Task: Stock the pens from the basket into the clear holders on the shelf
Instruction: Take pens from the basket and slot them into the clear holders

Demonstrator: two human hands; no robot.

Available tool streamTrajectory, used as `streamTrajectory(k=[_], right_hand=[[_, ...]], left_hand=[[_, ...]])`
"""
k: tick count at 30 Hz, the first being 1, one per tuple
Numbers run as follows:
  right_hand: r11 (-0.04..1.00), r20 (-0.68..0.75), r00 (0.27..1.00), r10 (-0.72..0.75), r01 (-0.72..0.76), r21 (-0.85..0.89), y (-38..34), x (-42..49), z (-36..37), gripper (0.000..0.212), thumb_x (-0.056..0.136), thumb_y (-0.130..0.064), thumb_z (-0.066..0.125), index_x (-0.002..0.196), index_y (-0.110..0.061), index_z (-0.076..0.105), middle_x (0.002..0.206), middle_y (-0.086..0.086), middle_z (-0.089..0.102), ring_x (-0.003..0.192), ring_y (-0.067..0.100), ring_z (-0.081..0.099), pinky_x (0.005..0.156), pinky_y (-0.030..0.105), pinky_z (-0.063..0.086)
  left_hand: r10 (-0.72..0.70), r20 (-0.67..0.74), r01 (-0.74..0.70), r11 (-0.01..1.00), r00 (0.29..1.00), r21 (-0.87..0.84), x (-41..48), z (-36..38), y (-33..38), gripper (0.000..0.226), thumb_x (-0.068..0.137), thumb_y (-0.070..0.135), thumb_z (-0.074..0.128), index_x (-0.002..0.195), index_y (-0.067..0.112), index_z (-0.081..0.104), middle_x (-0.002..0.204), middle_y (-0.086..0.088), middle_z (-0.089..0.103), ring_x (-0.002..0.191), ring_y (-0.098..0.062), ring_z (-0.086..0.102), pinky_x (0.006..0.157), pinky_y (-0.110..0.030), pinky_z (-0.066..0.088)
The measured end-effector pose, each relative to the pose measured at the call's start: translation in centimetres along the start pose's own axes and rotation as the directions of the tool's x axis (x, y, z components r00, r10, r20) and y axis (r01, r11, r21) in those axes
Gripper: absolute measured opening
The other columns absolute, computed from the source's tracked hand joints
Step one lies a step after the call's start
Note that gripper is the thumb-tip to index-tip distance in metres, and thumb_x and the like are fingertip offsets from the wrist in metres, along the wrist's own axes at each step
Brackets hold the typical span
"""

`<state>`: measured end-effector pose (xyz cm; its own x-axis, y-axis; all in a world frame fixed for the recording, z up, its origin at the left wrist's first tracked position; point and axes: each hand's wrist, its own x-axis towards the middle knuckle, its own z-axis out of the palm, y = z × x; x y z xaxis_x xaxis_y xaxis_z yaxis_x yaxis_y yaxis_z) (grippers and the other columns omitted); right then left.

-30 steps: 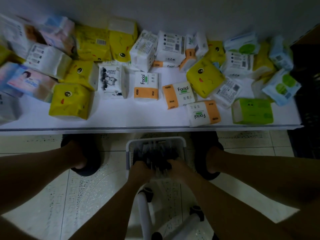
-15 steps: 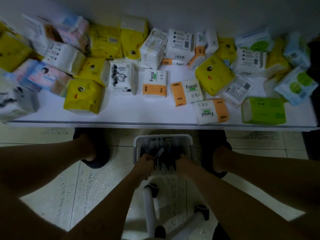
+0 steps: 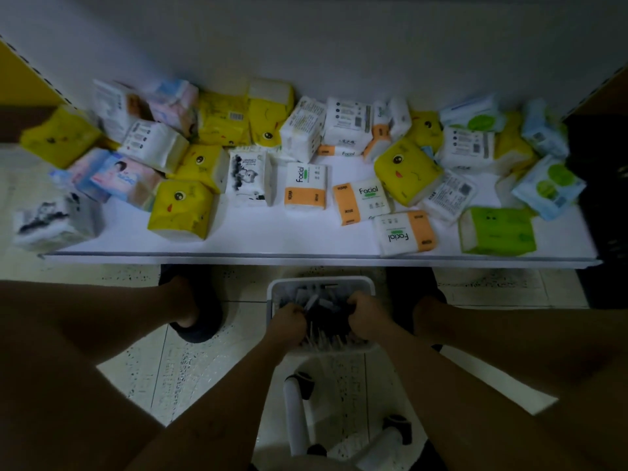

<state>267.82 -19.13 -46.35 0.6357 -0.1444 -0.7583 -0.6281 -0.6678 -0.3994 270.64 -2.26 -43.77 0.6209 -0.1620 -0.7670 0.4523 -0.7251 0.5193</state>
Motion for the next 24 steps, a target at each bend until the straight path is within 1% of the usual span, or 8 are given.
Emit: streamTrajectory(k=[3,6,11,14,16,18,21,24], right_hand=[[1.000,0.045,0.999,0.008,-0.008,0.004,-0.3,-1.2,-0.2,0.016,0.094,-0.003,0.044,0.082,-0.004,0.054,0.076,0.012,0.052,0.064,0.018,0.044,0.056,0.027,0.036],[0.999,0.017,0.999,0.034,-0.035,0.022,-0.9,-2.9,-0.4,0.038,0.095,-0.006,0.044,0.057,-0.011,0.040,0.059,0.005,0.037,0.053,0.017,0.035,0.052,0.027,0.029],[0.998,-0.204,0.978,0.034,-0.023,0.054,-2.6,-5.7,-1.6,0.023,0.099,-0.014,0.039,0.085,-0.006,0.056,0.079,0.005,0.052,0.073,0.019,0.052,0.067,0.028,0.042],[0.955,-0.089,0.990,0.112,-0.082,0.285,-3.7,-7.2,-1.7,0.031,0.099,-0.029,0.040,0.075,-0.015,0.056,0.074,0.003,0.052,0.062,0.014,0.048,0.062,0.031,0.048],[0.841,0.066,0.987,0.146,-0.159,0.516,-3.9,-8.6,-1.4,0.055,0.096,-0.056,0.038,0.077,-0.013,0.065,0.074,0.009,0.062,0.054,0.014,0.044,0.044,0.022,0.033],[0.809,0.055,0.995,0.083,-0.099,0.579,-4.0,-9.6,-1.5,0.079,0.091,-0.073,0.024,0.078,-0.013,0.073,0.082,0.010,0.071,0.056,0.016,0.047,0.044,0.019,0.030],[0.754,0.046,0.999,0.001,-0.031,0.656,-5.1,-11.3,-2.6,0.086,0.091,-0.072,0.016,0.060,-0.010,0.067,0.070,0.007,0.070,0.047,0.013,0.046,0.045,0.022,0.031],[0.598,0.049,0.994,-0.095,0.017,0.801,-5.9,-12.0,-3.6,0.078,0.092,-0.070,0.019,0.054,-0.011,0.053,0.063,0.011,0.064,0.046,0.017,0.048,0.044,0.023,0.033]], left_hand=[[0.091,-0.118,-0.088,0.996,0.989,0.028,-1.2,-0.3,1.0,0.034,0.103,0.025,0.033,0.116,0.006,0.059,0.108,-0.016,0.062,0.103,-0.028,0.059,0.098,-0.037,0.044],[0.190,-0.231,-0.198,0.980,0.954,-0.013,-1.9,-0.6,1.6,0.032,0.102,0.029,0.040,0.098,0.009,0.065,0.075,-0.005,0.060,0.064,-0.016,0.054,0.058,-0.024,0.044],[0.149,-0.231,-0.185,0.972,0.961,-0.142,-3.6,-1.4,2.2,0.026,0.099,0.024,0.044,0.096,0.009,0.066,0.086,-0.013,0.067,0.080,-0.029,0.063,0.073,-0.038,0.052],[0.171,-0.250,-0.222,0.956,0.953,-0.193,-5.0,-2.1,2.9,0.024,0.099,0.025,0.044,0.090,0.016,0.064,0.093,-0.013,0.070,0.086,-0.030,0.065,0.083,-0.044,0.055],[0.198,-0.241,-0.253,0.941,0.950,-0.226,-6.0,-2.4,3.3,0.025,0.100,0.025,0.042,0.088,0.020,0.064,0.091,-0.010,0.070,0.077,-0.026,0.063,0.078,-0.041,0.054],[0.221,-0.256,-0.284,0.928,0.941,-0.241,-6.8,-2.8,3.7,0.025,0.101,0.024,0.042,0.088,0.018,0.062,0.089,-0.009,0.069,0.069,-0.022,0.059,0.069,-0.037,0.053],[0.264,-0.269,-0.349,0.872,0.926,-0.343,-8.2,-3.4,4.7,0.019,0.100,0.013,0.044,0.097,0.001,0.058,0.080,-0.011,0.061,0.057,-0.015,0.051,0.048,-0.018,0.045],[0.289,-0.311,-0.397,0.838,0.905,-0.375,-9.0,-4.0,5.5,0.023,0.101,0.022,0.046,0.100,0.004,0.061,0.073,-0.005,0.063,0.052,-0.010,0.050,0.045,-0.019,0.039]])
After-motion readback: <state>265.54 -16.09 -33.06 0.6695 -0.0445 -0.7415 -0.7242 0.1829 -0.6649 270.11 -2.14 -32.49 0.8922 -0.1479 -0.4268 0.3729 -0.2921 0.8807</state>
